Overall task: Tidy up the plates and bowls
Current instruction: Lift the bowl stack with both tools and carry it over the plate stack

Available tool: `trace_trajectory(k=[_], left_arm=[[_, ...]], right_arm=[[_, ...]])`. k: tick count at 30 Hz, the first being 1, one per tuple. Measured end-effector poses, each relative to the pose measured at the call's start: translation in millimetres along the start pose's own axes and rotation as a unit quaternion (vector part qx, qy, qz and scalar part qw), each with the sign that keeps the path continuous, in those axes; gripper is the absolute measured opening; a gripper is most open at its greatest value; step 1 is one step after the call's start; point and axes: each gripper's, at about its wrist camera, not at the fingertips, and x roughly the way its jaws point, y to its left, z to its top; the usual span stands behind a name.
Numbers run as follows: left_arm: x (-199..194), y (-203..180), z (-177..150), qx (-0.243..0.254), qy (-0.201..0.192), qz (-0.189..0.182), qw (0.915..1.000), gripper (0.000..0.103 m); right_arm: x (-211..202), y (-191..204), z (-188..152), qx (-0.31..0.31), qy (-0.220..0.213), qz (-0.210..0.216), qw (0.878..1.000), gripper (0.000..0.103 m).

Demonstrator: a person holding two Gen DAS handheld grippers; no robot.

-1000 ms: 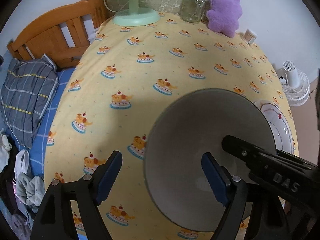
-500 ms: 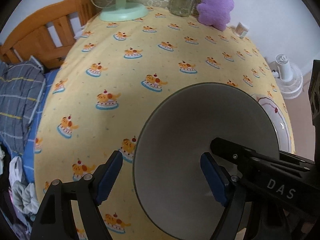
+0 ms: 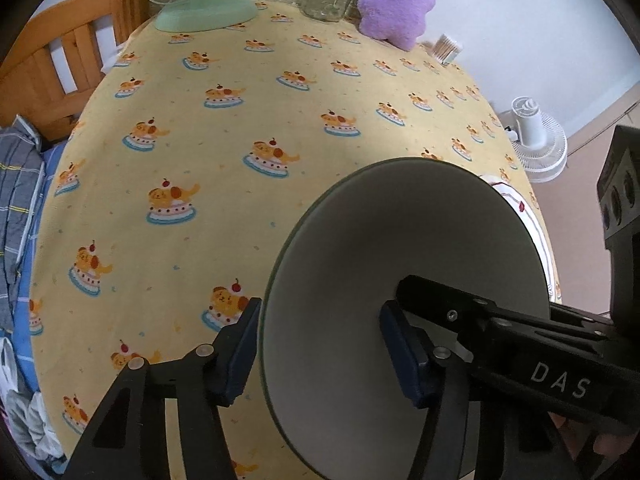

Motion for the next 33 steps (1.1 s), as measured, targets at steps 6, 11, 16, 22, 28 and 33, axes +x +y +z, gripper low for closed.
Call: trace_trajectory(k=[6, 11, 16, 22, 28, 33], left_arm=[[0.1, 1.1, -1.5, -0.007, 0.01, -0.024, 0.9996, 0.054], [-2.6, 0.9, -2.4, -0.009, 0.013, -0.023, 0.9996, 0.053], [-4.9, -1.5, -8.0, -0.006, 0.031, -0.022, 0.9992, 0.053], [-16.2, -5.2, -13.1, 0.011, 0.027, -0.036, 0.9989, 0.053], [-29.3, -14.4, -14.0, 0.036, 0.02, -0.048, 0.998, 0.053], [-33.0, -26.4, -12.7, 0.056, 0.013, -0.045, 0.9973, 0.053]], right_arm=[[0.0, 2.4, -0.6, 0.003, 0.0, -0.001, 1.0, 0.043], [-0.5, 6.1, -0.9, 0.003, 0.002, -0.01, 1.0, 0.043], [-2.9, 3.9, -9.0, 0.02, 0.013, -0.012, 1.0, 0.043], [-16.5, 5.7, -19.6, 0.035, -0.001, -0.022, 0.999, 0.043], [-38.9, 6.2, -32.1, 0.056, -0.028, -0.031, 0.998, 0.043], [-52.3, -1.2, -37.5, 0.071, -0.048, -0.026, 0.996, 0.043]])
